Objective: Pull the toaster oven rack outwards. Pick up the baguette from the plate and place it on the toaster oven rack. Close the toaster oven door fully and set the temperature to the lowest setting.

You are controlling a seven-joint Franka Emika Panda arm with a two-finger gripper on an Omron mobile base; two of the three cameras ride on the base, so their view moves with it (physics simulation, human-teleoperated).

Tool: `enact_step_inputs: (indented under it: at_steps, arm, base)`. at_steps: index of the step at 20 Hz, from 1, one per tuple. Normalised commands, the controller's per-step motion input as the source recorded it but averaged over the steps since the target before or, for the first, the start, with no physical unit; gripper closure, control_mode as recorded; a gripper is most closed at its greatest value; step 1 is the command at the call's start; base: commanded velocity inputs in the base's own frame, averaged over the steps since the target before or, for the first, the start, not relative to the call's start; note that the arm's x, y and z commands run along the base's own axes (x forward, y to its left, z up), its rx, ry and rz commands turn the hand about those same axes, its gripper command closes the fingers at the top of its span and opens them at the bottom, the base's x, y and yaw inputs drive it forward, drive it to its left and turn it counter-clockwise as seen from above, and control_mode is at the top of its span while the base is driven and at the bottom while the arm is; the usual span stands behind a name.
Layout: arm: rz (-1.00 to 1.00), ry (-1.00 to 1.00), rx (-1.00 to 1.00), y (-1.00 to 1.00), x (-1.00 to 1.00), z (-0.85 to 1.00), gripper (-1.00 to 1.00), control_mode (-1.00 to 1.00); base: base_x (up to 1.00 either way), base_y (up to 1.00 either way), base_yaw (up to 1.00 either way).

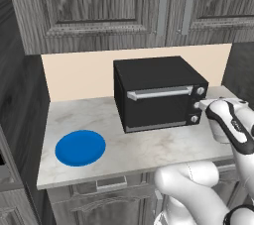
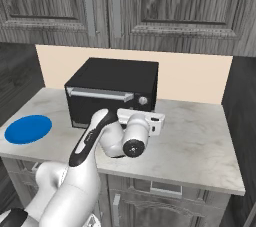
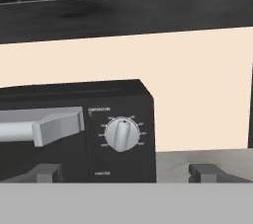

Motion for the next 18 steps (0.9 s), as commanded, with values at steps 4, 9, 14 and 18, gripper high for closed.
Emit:
enact_step_inputs:
  at_steps: [4, 9, 14, 18]
  arm:
    - [0.00, 0.00, 0.00, 0.00, 0.09, -0.14, -1.00, -1.00]
    - [0.00, 0.00, 0.00, 0.00, 0.04, -0.08, -1.00, -1.00]
    - [0.00, 0.00, 0.00, 0.00, 0.08, 0.00, -1.00, -1.00]
    - [0.00, 0.00, 0.00, 0.00, 0.10, 0.00, -1.00, -1.00]
  base:
    - [0.00, 0.00, 0.00]
    - [0.00, 0.00, 0.00]
    - [0.00, 0.00, 0.00]
    - [0.00, 0.00, 0.00]
